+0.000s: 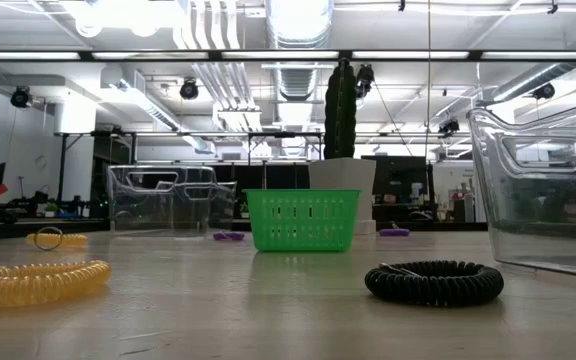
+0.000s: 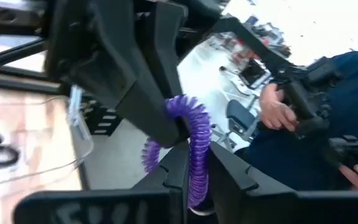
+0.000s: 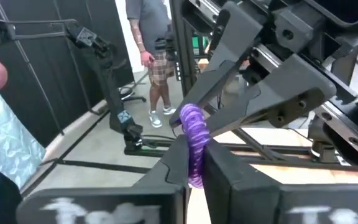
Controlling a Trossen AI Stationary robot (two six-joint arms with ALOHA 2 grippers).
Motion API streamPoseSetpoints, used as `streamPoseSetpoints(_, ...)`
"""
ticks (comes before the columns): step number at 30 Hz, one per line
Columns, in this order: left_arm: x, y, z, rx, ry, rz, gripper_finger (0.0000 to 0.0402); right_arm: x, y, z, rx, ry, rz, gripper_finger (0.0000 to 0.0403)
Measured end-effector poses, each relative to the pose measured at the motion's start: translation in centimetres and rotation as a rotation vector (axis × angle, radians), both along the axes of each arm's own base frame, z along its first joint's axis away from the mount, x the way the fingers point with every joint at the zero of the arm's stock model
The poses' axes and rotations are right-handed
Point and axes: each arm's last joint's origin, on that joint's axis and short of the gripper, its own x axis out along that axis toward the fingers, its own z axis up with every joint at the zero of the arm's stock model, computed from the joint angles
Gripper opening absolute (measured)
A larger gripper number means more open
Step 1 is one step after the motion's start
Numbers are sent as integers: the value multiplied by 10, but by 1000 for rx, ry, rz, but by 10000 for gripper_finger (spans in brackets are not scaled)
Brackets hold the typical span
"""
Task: Sort spring keychains
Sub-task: Put the bottom purple spring keychain into the green bin
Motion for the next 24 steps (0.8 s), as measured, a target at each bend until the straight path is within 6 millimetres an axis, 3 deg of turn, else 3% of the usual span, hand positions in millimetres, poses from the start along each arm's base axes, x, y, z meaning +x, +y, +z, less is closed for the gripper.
streamPoseSetpoints(6,-15,15,4,47,56,91,109,-2,-1,-5,20,64,-4,12)
streamPoseSetpoints(13,-50,38,15,172,75,317,174,3,-16,-18,57,212,-113,10)
streamPoseSetpoints(19,-81,57,26,265,57,529,198,12,-50,-32,93,370,-307,11)
streamPoseSetpoints(24,-95,66,30,308,55,663,199,19,-84,-53,106,542,-499,11)
